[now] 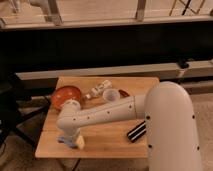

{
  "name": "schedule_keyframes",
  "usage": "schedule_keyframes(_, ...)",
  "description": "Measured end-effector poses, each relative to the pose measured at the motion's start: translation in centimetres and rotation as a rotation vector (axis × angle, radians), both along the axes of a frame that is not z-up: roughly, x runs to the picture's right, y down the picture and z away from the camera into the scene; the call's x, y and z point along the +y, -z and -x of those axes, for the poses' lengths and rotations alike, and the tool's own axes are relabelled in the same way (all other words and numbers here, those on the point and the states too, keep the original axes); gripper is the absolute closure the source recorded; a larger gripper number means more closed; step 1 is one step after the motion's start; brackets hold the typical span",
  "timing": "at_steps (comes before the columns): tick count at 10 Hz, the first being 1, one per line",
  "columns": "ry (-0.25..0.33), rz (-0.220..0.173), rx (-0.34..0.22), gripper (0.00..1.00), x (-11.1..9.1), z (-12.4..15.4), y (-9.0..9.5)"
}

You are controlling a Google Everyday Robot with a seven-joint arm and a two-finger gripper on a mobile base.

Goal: Place the white sponge in the ceramic bowl

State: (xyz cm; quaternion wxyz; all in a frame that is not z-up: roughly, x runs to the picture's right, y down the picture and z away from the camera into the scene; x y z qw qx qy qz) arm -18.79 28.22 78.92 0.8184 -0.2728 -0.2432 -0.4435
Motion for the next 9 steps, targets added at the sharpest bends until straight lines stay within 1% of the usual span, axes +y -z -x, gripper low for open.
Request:
schedule_keyframes(1,0.004,-0.004,-0.003,0.20,0.0,0.3,0.1)
schedule_keyframes(2,0.012,-0.010,-0.006,0.24,0.1,0.7,0.2)
schedule_keyframes(3,0.018,-0.014,-0.009,0.30,0.1,1.1,0.2)
schedule_keyframes(5,0.030,-0.022,-0.017,0.50,0.2,1.7,0.4)
schedule_keyframes(6,0.036,-0.024,-0.020,0.62,0.2,2.0,0.4)
schedule_keyframes(9,0.044,-0.027,-0.025,0.93,0.4,2.4,0.5)
